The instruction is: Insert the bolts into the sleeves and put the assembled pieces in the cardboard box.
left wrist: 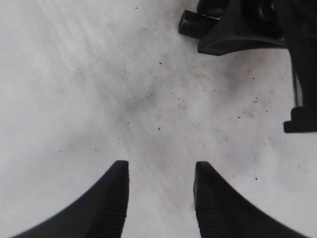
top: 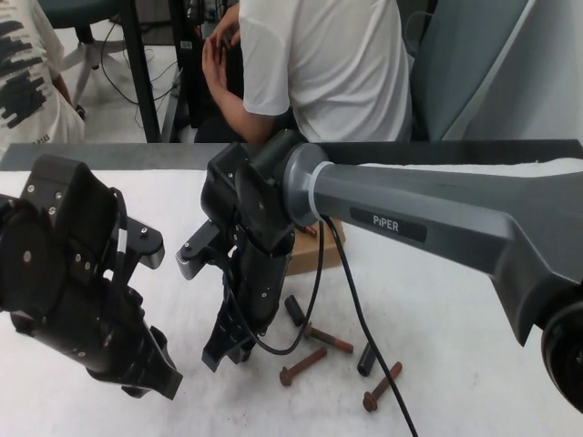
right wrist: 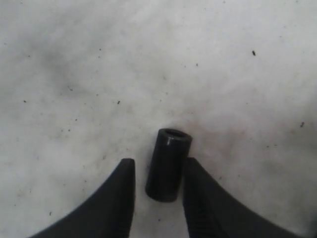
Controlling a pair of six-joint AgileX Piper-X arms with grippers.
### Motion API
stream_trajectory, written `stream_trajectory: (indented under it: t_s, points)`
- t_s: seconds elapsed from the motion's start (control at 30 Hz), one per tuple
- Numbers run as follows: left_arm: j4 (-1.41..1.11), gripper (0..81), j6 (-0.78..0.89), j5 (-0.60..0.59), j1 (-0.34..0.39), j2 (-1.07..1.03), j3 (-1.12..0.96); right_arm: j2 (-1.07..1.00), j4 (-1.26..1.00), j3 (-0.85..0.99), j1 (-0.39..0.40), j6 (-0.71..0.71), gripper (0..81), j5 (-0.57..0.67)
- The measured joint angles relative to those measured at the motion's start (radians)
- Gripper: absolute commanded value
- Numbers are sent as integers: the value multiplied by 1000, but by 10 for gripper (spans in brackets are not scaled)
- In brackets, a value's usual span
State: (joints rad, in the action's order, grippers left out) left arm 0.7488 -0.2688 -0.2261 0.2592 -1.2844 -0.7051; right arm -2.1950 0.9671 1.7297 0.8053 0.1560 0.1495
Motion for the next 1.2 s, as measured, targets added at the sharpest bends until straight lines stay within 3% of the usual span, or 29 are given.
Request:
stream_trajectory:
  t_s: [1.2]
  points:
    - [6,397,0,0,0,0,0,0,-8,0,0,16,312,-22]
